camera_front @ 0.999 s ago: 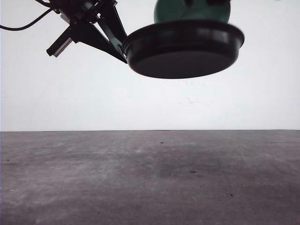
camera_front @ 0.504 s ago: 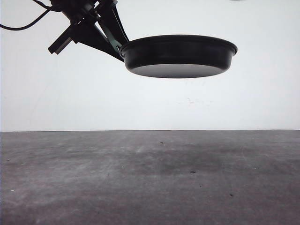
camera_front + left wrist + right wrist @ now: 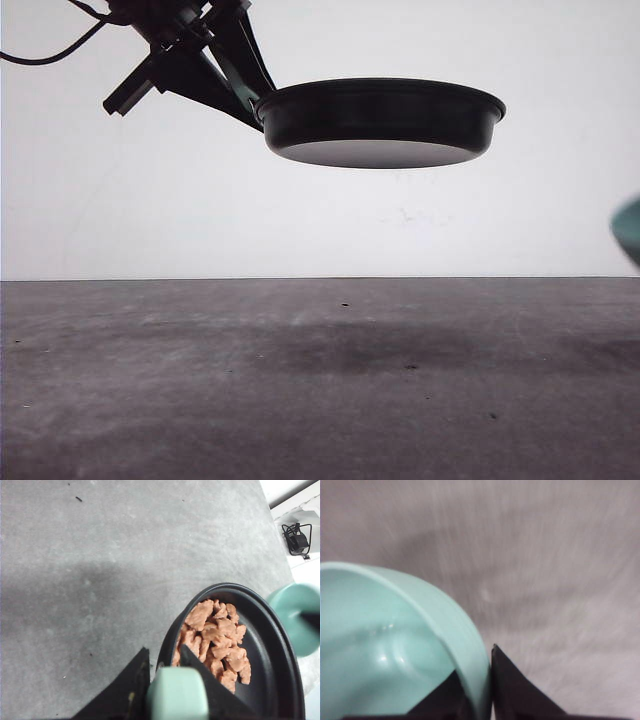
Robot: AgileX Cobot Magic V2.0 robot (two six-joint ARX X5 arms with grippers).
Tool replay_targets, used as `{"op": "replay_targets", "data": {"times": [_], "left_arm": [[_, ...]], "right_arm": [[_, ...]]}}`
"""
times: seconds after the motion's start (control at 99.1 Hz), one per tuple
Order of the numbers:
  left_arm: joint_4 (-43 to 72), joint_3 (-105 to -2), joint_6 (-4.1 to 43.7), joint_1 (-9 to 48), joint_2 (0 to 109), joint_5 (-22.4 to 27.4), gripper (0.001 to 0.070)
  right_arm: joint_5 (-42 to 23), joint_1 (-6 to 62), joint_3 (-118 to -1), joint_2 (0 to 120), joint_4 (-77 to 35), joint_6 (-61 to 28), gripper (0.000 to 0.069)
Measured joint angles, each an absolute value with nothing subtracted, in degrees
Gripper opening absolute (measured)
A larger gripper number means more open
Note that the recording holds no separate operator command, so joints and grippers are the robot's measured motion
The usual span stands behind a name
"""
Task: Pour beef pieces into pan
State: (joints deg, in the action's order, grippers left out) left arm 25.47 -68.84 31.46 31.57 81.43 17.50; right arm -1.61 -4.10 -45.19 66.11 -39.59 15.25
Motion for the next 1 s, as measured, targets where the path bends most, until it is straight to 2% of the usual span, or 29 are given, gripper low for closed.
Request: {"op": "replay_targets", "data": {"times": [0.172,0.515,0.575,0.676,0.736,0.827,0.999], "left_arm": [[25.52,-68.86,30.96,31.57,80.23,17.47,0.0055],[25.56,-68.86,30.85,31.57,78.96,17.50,0.0055],[25.69,-68.86,30.85,31.57,78.96,17.50,0.0055],[25.85,-68.86,30.85,31.57,78.96,17.50,0.0055],[25.93,-68.86,30.85,31.57,78.96,17.50,0.0055],[25.93,-68.86,30.85,31.57,78.96,17.43,0.0055],[25.93,-68.86,30.83,31.57,78.96,15.55,0.0055]], "right_arm": [[-0.58,-4.54,-36.21,66.08,-33.91,15.25,0.0022],[-1.15,-5.69,-34.65,65.56,-29.47,14.74,0.0037],[-1.91,-5.74,-34.57,65.56,-29.50,14.11,0.0125],[-3.75,-5.74,-34.44,65.56,-29.80,13.65,0.0410],[-4.47,-5.74,-34.44,65.54,-29.76,13.61,0.0522],[-5.41,-5.74,-34.50,64.71,-29.87,13.50,0.0583],[-6.00,-5.74,-40.27,60.66,-32.03,13.28,0.0600]]}}
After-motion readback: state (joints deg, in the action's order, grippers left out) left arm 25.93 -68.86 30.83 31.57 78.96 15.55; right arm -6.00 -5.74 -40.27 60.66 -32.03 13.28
